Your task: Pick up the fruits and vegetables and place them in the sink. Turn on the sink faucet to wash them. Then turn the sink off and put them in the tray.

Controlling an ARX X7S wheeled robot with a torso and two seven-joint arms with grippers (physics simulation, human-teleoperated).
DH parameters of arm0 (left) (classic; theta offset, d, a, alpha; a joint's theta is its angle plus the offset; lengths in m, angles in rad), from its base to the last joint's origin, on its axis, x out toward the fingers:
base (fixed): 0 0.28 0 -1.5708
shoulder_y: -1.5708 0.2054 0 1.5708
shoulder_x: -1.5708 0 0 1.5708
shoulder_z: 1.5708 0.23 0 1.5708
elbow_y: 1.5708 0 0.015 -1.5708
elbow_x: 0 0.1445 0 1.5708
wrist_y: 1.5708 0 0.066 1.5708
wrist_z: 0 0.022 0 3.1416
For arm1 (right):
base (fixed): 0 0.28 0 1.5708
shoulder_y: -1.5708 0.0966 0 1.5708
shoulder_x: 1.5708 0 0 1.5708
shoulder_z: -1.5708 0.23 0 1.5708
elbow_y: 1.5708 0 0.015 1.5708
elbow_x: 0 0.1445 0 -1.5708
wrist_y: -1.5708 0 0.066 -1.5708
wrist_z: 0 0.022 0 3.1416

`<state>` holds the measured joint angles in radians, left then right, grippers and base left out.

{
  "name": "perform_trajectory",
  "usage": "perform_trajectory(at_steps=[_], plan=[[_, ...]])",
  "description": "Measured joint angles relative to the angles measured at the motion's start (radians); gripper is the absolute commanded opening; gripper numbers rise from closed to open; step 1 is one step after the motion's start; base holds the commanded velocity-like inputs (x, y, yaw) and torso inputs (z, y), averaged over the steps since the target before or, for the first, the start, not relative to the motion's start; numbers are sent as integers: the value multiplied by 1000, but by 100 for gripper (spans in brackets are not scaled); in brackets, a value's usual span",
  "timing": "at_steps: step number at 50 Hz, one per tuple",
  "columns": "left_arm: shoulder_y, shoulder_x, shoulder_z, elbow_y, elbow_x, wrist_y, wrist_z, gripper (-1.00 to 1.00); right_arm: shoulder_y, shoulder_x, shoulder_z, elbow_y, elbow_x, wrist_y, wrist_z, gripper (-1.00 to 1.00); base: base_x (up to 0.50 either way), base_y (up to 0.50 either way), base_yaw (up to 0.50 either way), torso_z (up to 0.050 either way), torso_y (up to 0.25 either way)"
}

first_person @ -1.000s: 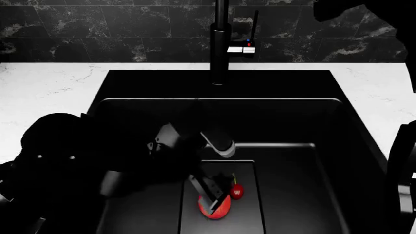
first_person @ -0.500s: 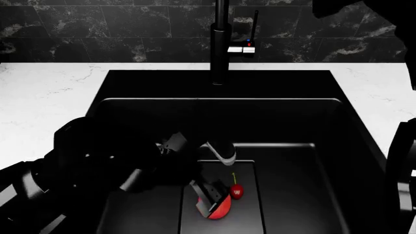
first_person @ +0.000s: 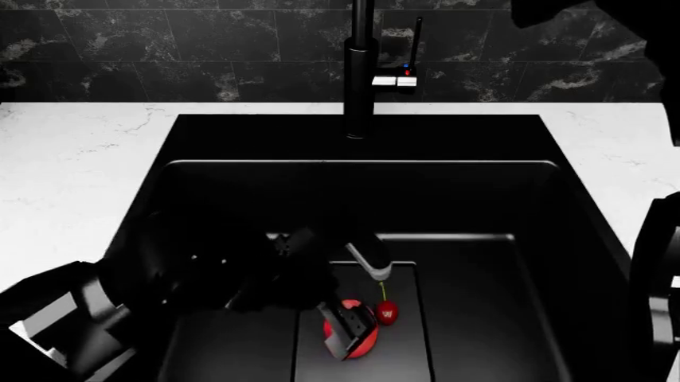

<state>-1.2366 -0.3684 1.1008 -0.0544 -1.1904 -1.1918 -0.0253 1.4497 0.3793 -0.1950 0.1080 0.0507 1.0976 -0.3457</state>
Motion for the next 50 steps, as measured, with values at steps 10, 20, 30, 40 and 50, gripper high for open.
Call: perform_trajectory(at_steps=[10, 20, 30, 40, 50], plan=[[5, 21, 31, -39, 45, 50, 55, 100, -7, -2, 2, 5, 2, -8, 4, 100, 0, 0, 0, 0, 0], [8, 35, 71, -64, 84, 74, 95, 100, -6, -2, 2, 6, 4, -8, 6, 100, 0, 0, 0, -4, -125], [13, 44, 94, -89, 104, 84, 114, 100, 3, -3, -5, 13, 6, -10, 5, 100, 0, 0, 0, -5, -54], [18, 62, 118, -124, 130, 108, 140, 100, 9, -1, -9, 18, 7, -12, 3, 100, 0, 0, 0, -3, -115], [22, 88, 135, -188, 153, 130, 163, 100, 10, -1, -11, 24, 9, -18, 4, 100, 0, 0, 0, 0, 0]])
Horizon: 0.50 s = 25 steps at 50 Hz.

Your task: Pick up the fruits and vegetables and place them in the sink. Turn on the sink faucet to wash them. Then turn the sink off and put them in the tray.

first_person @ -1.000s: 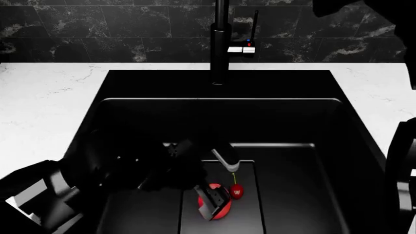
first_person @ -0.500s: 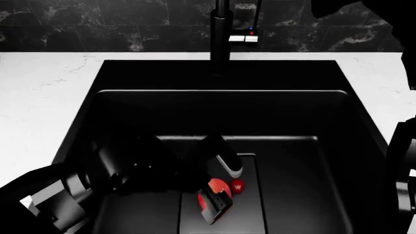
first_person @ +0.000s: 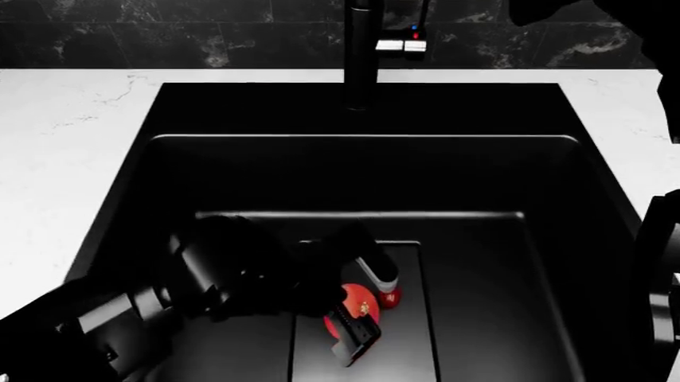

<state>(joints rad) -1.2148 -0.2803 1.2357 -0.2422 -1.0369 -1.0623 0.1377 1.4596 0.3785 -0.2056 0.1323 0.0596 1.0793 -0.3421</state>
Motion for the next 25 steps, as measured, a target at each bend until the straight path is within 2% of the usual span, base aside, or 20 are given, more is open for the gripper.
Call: perform_trajectory(at_steps=[18, 19, 25], plan=[[-5, 55, 65, -96, 47, 5, 65, 100, 1, -2, 2, 5, 4, -8, 4, 100, 0, 0, -1, 0, -1], [-7, 57, 67, -99, 49, 5, 68, -100, 1, -2, 2, 5, 4, -8, 4, 100, 12, 0, -3, 0, 0], [-5, 64, 70, -105, 57, 4, 66, -100, 3, -2, 2, 5, 5, -8, 5, 100, 0, 0, 0, 0, -2]])
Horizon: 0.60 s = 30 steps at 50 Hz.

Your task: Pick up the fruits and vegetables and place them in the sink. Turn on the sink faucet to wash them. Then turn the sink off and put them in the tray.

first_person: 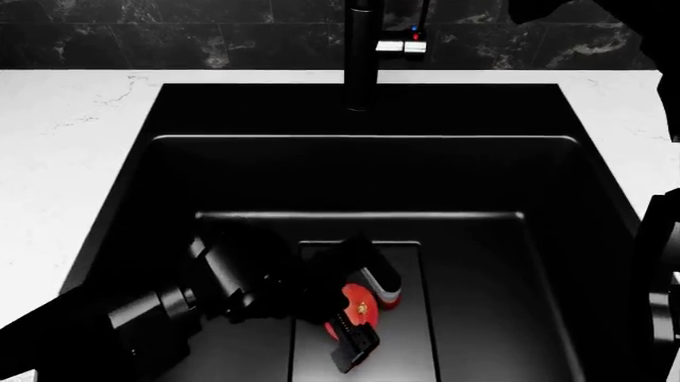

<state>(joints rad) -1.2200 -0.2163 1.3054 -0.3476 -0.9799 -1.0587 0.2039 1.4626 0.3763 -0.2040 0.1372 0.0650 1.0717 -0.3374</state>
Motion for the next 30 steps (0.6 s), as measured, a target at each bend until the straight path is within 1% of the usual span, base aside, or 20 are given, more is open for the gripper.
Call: perform_trajectory(at_steps=[9, 16, 22, 30], plan=[[20, -33, -20, 77, -20, -23, -69, -100, 8, 14, -6, -27, 1, 29, -5, 100, 0, 0, 0, 0, 0], [33, -89, -69, 191, -70, -54, -166, -100, 36, 50, -31, -76, 4, 89, -32, 100, 0, 0, 0, 0, 0], [41, -148, -133, 308, -136, -84, -271, -100, 70, 97, -67, -137, 24, 185, -87, 100, 0, 0, 0, 0, 0], [51, -214, -209, 434, -214, -109, -391, -100, 122, 175, -136, -224, 101, 342, -196, 100, 0, 0, 0, 0, 0]])
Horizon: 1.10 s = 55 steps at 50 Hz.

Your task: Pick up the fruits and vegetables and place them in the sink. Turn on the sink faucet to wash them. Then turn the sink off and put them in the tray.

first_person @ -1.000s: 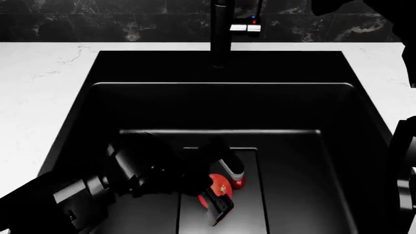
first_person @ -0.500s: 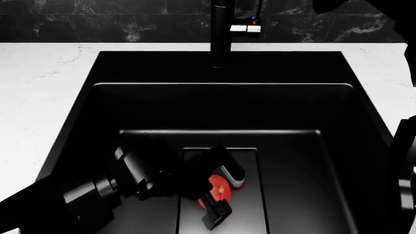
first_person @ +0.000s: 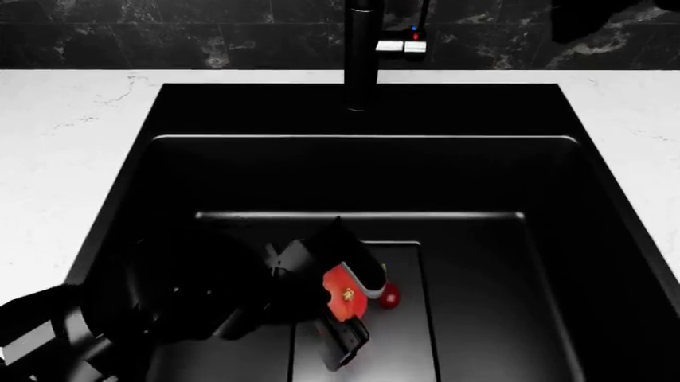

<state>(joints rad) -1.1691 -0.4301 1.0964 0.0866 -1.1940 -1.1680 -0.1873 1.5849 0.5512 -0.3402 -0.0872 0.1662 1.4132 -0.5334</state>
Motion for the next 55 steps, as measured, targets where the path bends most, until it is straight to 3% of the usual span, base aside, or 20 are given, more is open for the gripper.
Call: perform_trajectory(at_steps=[13, 24, 38, 55], plan=[[-2, -58, -95, 118, -100, -17, -150, -100, 158, 182, -186, -36, 439, 112, 92, 100, 0, 0, 0, 0, 0], [-17, -104, -174, 187, -177, -15, -272, -100, 227, 258, -310, -24, 683, 133, 175, 100, 0, 0, 0, 0, 0], [-54, -153, -275, 218, -258, 1, -463, -100, 206, 266, -414, 10, 840, 123, 202, 100, 0, 0, 0, 0, 0], [-72, -184, -326, 216, -283, 24, -533, -100, 171, 257, -484, 12, 912, 90, 200, 100, 0, 0, 0, 0, 0]])
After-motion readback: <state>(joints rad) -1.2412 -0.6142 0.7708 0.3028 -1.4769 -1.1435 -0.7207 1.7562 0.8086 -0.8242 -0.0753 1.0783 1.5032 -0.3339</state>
